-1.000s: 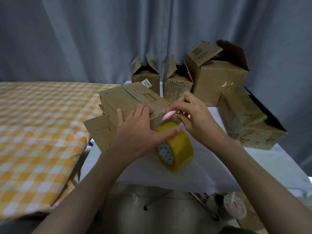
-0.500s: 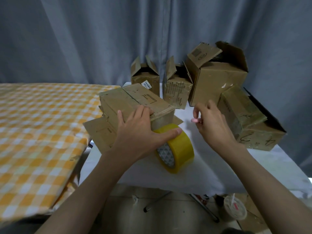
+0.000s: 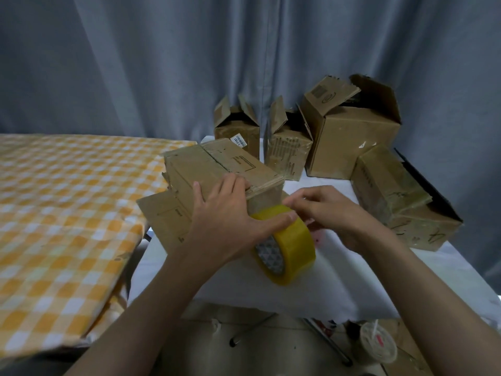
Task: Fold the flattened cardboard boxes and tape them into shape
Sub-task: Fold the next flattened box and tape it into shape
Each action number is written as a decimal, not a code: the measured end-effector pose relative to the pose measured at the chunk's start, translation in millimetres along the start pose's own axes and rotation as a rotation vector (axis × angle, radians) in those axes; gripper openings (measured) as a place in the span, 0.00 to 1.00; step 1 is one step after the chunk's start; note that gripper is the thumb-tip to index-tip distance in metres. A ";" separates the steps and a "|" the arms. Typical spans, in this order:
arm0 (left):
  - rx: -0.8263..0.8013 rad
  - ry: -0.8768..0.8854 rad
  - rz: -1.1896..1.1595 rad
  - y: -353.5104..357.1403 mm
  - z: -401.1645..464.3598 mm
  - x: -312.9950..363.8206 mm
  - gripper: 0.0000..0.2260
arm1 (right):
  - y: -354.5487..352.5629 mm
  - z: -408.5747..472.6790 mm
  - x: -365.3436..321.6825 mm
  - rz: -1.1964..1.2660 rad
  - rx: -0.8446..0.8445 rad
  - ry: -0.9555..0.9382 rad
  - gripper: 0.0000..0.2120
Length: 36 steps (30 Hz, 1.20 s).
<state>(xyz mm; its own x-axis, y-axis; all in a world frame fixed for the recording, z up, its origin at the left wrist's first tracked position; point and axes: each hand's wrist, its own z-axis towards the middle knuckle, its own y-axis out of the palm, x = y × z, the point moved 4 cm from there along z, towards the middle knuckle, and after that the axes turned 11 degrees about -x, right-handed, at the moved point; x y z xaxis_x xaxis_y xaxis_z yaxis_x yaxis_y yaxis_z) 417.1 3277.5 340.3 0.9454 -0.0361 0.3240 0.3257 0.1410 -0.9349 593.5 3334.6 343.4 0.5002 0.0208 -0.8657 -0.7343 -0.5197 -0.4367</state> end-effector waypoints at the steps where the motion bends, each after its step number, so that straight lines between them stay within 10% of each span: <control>1: 0.002 -0.003 0.002 0.1 -0.1 0.1 0.47 | 7.3 0.7 -2.0 0.054 -0.054 0.030 0.10; 20: -0.018 -0.016 0.018 -3.7 1.1 -0.2 0.49 | 27.4 10.1 -11.9 0.397 -0.116 0.098 0.07; 28: -0.001 0.085 -0.051 -23.6 27.5 -15.5 0.15 | 28.6 8.3 -13.2 0.412 -0.097 0.107 0.12; 36: 0.015 0.108 -0.201 -18.7 38.5 -26.2 0.12 | 16.5 -2.5 -10.1 0.371 -0.055 0.098 0.10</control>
<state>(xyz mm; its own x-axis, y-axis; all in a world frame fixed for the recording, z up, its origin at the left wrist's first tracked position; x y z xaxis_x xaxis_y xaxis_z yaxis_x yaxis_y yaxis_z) 385.9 3313.9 354.9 0.8578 -0.1702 0.4851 0.5079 0.1354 -0.8507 577.5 3323.7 345.6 0.2490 -0.2577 -0.9336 -0.8491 -0.5217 -0.0825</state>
